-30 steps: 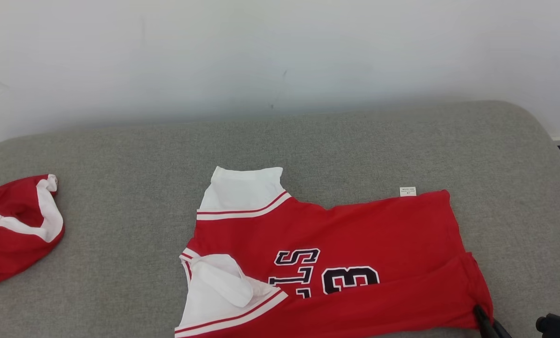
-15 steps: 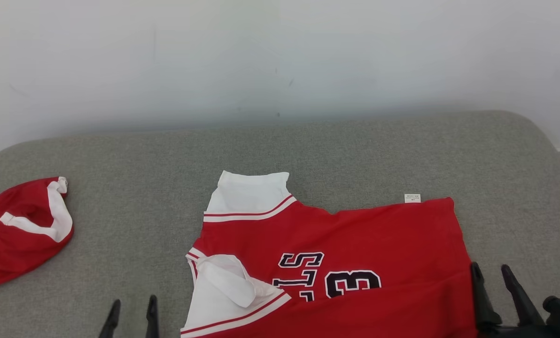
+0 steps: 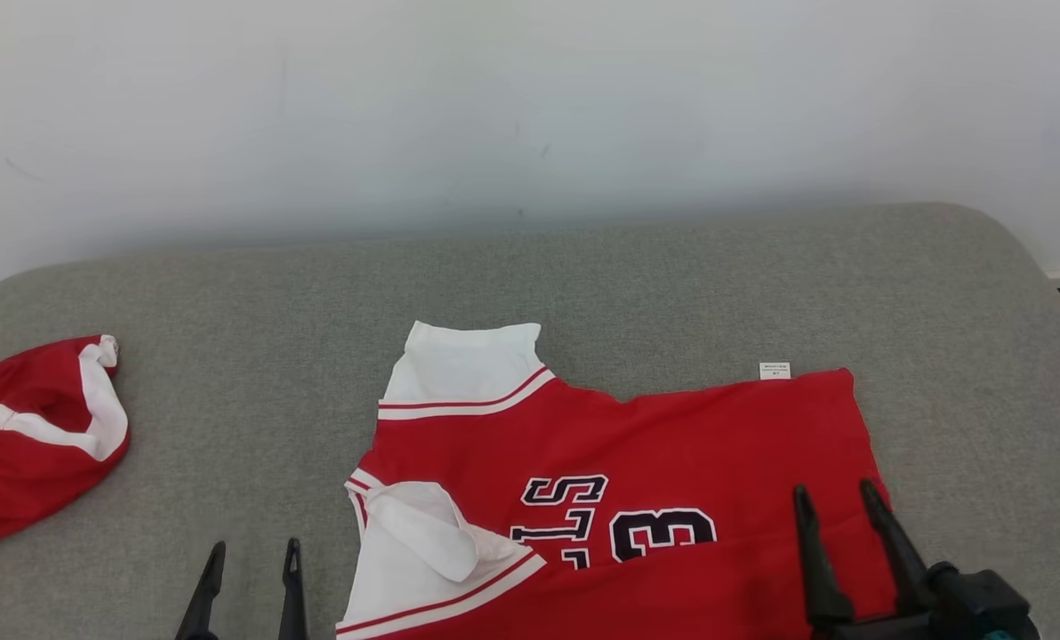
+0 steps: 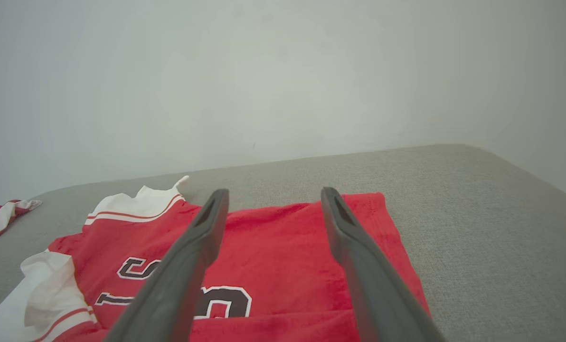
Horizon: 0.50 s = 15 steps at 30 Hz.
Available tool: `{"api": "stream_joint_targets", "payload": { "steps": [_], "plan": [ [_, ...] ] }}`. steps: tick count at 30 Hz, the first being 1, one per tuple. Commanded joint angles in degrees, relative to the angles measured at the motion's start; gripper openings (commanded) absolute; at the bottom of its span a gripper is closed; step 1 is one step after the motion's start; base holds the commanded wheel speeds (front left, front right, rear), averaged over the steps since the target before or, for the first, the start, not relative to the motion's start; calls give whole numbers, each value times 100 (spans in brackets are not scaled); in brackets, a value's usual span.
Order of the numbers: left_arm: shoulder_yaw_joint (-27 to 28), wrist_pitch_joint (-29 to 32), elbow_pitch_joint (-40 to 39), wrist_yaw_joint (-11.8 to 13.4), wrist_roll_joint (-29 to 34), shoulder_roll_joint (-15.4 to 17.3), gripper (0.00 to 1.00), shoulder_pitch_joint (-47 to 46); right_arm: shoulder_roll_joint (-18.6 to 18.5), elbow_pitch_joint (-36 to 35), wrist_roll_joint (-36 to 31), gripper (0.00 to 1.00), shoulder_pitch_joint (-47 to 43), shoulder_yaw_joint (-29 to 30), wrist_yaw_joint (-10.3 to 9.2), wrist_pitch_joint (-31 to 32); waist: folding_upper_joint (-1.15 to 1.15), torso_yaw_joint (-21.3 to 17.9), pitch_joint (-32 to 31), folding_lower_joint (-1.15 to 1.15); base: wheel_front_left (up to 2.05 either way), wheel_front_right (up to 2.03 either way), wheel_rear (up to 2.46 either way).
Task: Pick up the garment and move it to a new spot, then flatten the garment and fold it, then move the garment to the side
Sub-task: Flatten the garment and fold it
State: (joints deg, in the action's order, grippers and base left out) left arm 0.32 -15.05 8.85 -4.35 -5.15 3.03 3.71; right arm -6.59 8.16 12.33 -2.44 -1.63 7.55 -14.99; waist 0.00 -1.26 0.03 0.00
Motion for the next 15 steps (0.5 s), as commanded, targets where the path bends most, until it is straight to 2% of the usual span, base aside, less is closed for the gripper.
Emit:
{"api": "stream_joint_targets", "payload": {
  "steps": [1, 8, 15],
  "plan": [
    [18, -18, 41, 30, 30, -13, 100, 60, 32, 18, -89, 100, -55, -27, -15, -23, 0, -16, 13, 0, 0, 0, 0],
    [115, -18, 311, 184, -158, -17, 100, 114, 175, 67, -284, 100, -154, 127, -15, -24, 0, -18, 61, 0, 0, 0, 0],
    [242, -18, 356, 164, -171, -17, 100, 115, 279, 48, -299, 100, -185, 386, -15, -25, 0, -8, 85, 0, 0, 0, 0]
  ]
}}
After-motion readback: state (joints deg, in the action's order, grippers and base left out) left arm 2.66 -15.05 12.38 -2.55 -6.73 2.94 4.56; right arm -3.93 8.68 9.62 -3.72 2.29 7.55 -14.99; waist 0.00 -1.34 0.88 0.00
